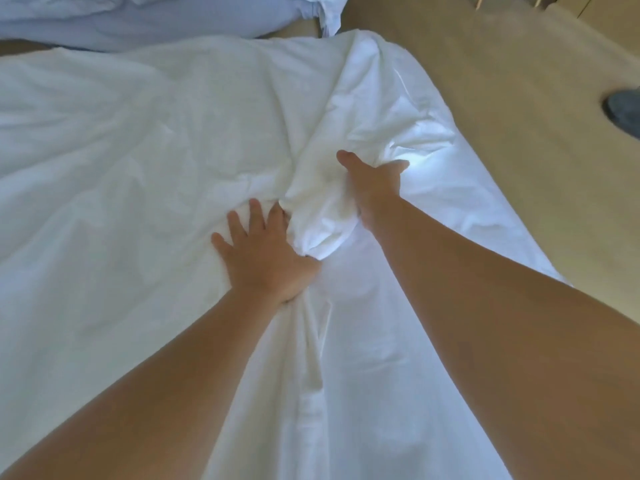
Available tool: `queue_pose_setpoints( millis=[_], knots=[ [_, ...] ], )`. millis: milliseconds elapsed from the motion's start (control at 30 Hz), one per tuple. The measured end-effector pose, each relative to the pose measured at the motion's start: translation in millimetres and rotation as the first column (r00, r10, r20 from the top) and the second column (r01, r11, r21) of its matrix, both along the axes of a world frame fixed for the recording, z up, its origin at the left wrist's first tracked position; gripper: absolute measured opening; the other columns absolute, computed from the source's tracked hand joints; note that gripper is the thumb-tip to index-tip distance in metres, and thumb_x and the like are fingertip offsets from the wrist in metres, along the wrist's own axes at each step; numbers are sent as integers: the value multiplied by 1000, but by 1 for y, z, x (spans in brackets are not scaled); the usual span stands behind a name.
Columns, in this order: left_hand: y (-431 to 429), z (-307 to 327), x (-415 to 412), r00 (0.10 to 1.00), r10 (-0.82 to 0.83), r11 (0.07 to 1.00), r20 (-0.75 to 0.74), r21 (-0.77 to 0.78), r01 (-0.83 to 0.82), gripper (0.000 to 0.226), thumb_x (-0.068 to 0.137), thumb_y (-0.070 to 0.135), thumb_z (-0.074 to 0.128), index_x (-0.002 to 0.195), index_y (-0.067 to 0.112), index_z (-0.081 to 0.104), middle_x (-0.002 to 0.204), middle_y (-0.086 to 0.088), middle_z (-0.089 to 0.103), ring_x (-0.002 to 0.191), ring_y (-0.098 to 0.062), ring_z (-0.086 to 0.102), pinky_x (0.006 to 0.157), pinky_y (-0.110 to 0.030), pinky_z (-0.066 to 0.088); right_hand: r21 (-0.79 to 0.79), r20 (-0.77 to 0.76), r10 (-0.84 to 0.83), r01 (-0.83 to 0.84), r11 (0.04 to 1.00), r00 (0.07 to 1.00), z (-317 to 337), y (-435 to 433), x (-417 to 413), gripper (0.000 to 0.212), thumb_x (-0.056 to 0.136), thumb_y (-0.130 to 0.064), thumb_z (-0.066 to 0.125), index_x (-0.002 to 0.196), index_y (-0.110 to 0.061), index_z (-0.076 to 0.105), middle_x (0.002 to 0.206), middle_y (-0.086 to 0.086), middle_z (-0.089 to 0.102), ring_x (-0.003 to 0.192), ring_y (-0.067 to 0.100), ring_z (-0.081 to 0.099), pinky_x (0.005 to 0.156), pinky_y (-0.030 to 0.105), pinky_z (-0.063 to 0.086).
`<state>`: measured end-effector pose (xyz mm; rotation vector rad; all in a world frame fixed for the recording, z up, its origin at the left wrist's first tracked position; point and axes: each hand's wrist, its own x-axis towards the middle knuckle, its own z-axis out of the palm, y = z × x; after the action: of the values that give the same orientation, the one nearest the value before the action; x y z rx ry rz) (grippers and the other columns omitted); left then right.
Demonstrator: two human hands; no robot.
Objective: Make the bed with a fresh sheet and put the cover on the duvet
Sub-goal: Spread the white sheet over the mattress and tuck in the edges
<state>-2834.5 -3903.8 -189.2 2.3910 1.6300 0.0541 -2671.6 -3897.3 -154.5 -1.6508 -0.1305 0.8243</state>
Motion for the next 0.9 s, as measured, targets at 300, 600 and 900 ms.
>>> queue_pose_setpoints(
  millis=[300,600,900],
  knots=[
    [-5,-13,-7,954,-35,997,298,81,11,92,54,50,51,133,4,47,141,-8,46,136,-32,34,110,-57,14,-12,150,60,-59,998,987,6,120,29,84,86,-16,57,151,-24,5,144,5,37,120,28,49,86,33,45],
    [-2,-10,-5,964,-63,990,257,139,27,82,56,45,35,111,-10,61,114,-24,61,122,-34,42,96,-62,28,121,81,740,-744,657,667,12,167,-43,55,85,-12,61,137,-19,46,106,14,65,90,31,66,79,40,57],
    [1,-17,-6,962,-79,989,263,139,43,91,50,53,43,122,-2,58,121,-18,59,124,-28,34,103,-50,16,-9,127,-99,101,995,987,8,186,39,93,75,-53,71,146,-12,25,140,9,38,125,27,44,100,37,39]
  ],
)
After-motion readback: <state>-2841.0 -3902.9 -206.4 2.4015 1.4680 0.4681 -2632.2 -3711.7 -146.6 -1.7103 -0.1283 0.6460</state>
